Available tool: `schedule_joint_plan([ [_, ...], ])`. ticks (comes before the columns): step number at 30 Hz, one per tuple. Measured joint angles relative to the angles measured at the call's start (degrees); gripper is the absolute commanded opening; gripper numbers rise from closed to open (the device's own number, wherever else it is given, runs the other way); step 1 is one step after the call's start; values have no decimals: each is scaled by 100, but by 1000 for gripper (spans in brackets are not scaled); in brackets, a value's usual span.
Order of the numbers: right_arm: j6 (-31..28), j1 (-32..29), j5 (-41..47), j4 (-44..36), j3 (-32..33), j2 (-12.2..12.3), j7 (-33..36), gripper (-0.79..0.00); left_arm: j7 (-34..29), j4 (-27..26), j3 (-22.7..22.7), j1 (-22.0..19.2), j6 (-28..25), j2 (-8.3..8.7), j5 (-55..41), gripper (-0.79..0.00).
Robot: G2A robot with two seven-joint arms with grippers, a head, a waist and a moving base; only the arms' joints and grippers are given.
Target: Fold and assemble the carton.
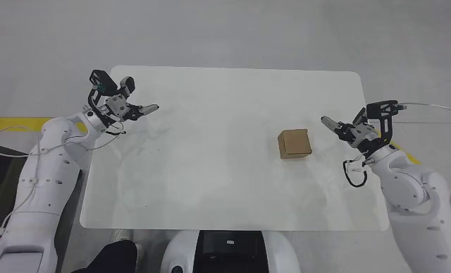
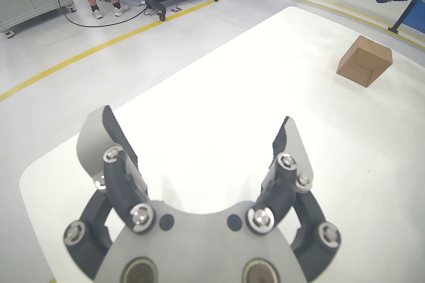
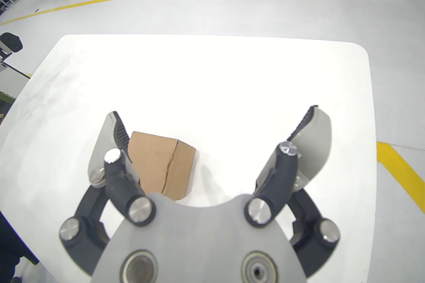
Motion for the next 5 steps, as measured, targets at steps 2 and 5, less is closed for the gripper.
schedule_joint_plan([
  [2, 0, 0, 0, 0, 0, 0, 0, -1, 0, 0, 0, 0, 0, 0, 0, -1],
  [5, 0, 0, 0, 0, 0, 0, 0, -1, 0, 0, 0, 0, 0, 0, 0, 0],
])
